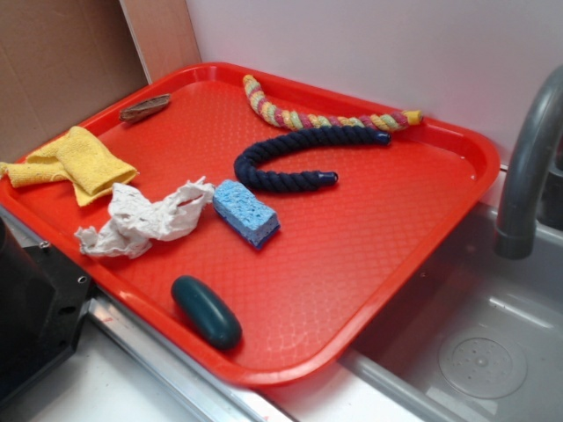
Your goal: Grab the yellow cloth.
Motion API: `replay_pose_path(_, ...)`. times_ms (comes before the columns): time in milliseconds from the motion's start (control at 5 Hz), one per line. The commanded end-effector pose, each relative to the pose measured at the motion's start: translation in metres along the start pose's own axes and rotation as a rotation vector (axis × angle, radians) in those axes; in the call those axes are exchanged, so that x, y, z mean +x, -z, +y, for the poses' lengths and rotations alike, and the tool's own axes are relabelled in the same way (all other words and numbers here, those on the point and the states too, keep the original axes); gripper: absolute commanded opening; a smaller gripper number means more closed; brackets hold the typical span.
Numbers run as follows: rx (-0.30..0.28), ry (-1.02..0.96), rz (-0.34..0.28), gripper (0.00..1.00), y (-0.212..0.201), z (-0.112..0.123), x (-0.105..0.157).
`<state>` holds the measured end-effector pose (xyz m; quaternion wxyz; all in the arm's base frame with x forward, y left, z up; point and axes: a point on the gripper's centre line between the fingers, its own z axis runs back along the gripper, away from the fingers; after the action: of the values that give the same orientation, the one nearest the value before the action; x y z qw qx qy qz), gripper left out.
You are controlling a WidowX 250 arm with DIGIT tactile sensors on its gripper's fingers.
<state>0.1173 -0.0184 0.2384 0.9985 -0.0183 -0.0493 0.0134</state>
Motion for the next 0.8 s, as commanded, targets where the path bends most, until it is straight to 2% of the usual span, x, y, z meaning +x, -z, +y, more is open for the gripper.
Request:
replay_pose_path(0, 0.0, 0.0, 0.0, 1.0, 0.0, 0.0, 0.0)
replay_pose_path(200, 0.132, -0.236, 0.101, 1.0, 0.048, 0.052, 0.002)
replay_pose_path(400, 0.203, -0.485, 0.052, 1.0, 0.095, 0.106, 0.02)
replay_pose_path(600, 0.257, -0.736, -0.001, 1.0, 0.112, 0.125, 0.033)
